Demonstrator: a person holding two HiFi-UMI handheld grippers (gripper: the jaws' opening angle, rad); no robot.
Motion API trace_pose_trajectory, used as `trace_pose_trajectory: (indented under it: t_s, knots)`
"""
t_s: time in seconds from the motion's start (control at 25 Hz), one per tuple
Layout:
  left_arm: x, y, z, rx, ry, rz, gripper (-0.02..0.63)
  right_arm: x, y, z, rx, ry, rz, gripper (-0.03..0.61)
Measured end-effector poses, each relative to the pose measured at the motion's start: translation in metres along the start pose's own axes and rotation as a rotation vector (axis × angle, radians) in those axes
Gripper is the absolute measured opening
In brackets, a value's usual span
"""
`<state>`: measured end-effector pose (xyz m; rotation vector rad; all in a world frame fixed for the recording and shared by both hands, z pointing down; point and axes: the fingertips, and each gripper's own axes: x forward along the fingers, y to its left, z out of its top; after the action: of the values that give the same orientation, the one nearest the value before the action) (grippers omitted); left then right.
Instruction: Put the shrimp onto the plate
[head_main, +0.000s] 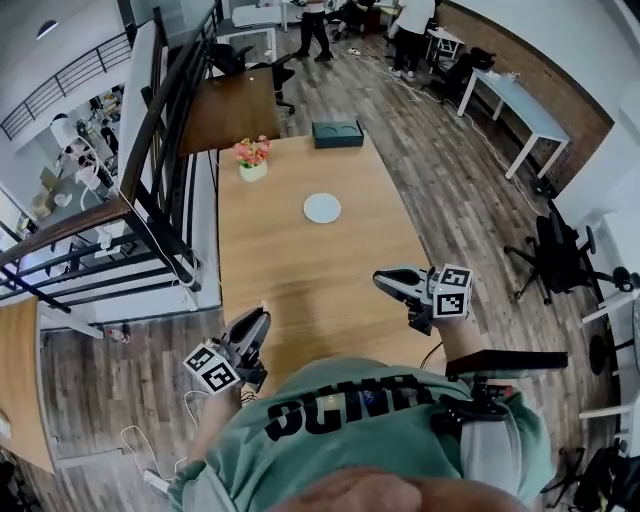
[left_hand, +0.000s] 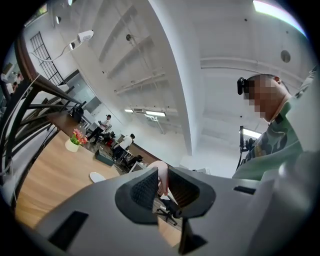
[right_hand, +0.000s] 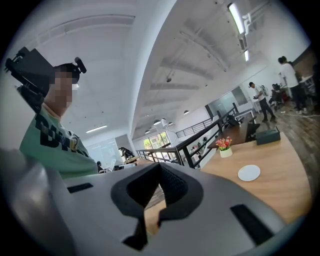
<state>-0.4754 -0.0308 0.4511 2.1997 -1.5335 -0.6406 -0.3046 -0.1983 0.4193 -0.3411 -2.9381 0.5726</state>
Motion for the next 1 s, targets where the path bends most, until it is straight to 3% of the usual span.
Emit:
trace_pose_trajectory:
  t_s: [0.2, 0.44, 0.64, 0.76, 1.0]
  knots:
    - [0.043, 0.004, -0.006, 0.02, 0.017, 0.021, 0.063, -0.014, -0.036, 0.004, 0.013, -0.003, 0.044, 0.006]
    - [0.099, 0.004, -0.017, 0.011, -0.032, 0.145, 0.063, -0.034, -0.102, 0.01, -0.03, 0.003, 0.151, 0.006]
    - [0.117, -0.003, -0.025, -0.005, -0.016, 0.24, 0.064, -0.033, -0.13, 0.011, -0.044, -0.005, 0.231, 0.006]
    - [0.111, 0.006, -0.027, -0.018, 0.006, 0.248, 0.063, -0.03, -0.132, 0.0, -0.023, -0.003, 0.205, 0.006]
    - [0.112, 0.063, -0.01, 0.009, 0.038, 0.162, 0.063, -0.004, -0.149, -0.003, 0.003, -0.03, 0.069, 0.006]
